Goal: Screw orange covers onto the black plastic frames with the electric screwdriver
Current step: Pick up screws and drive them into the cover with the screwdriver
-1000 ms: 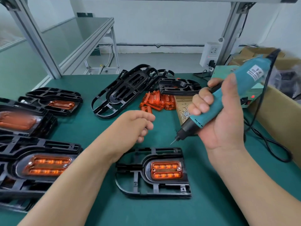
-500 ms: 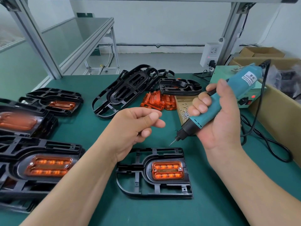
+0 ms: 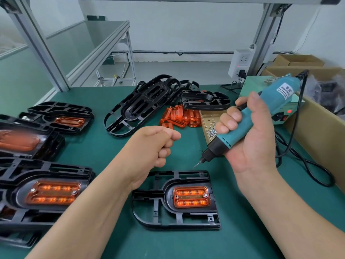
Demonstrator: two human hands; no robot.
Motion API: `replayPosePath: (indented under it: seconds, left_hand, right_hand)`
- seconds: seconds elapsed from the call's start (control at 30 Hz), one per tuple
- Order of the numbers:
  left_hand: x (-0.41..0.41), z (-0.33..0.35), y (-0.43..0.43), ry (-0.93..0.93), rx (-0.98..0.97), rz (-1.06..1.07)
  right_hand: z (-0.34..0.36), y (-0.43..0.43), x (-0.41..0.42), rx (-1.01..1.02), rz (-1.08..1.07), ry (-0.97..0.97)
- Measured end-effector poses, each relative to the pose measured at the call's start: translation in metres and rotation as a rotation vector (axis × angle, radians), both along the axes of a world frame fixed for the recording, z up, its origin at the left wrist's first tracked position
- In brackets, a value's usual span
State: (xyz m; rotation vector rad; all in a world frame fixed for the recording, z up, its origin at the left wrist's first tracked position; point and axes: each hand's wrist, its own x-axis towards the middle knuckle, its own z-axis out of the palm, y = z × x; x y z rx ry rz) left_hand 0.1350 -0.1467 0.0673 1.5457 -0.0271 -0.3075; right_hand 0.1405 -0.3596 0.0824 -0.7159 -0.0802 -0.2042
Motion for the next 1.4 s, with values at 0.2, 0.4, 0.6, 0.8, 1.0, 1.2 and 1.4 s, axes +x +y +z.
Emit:
replayPosePath:
  seconds: [0.2,0.4,0.6,0.8,1.0,1.2,1.4]
  left_hand:
    - [-0.006,0.008,-0.004,-0.047,0.078,-0.179]
    - [-0.009,0.005,-0.008,-0.128,0.136,-0.188]
    - [-0.012,0.006,-0.011,-0.144,0.147,-0.178]
    - [-0.015,0.004,-0.017,-0.116,0.142,-0.204]
    - [-0.014,0.003,-0.016,-0.122,0.115,-0.198]
    - [-0.015,0.003,-0.019,-0.186,0.155,-0.198]
    - [-0.018,0.002,-0.019,-0.265,0.28,-0.194]
  right_hand:
    - [0.003,-0.002,-0.001,0.045,-0.028,-0.039]
    - [0.007,-0.009,0.0,0.092,-0.082,-0.055]
    - [0.012,-0.013,0.0,0.127,-0.124,-0.071]
    - [0.012,-0.012,-0.001,0.125,-0.128,-0.069]
    - [0.011,-0.008,-0.002,0.107,-0.124,-0.065]
    - [0.012,-0.008,-0.002,0.078,-0.139,-0.057]
    - [0.01,-0.004,0.0,0.011,-0.139,-0.054]
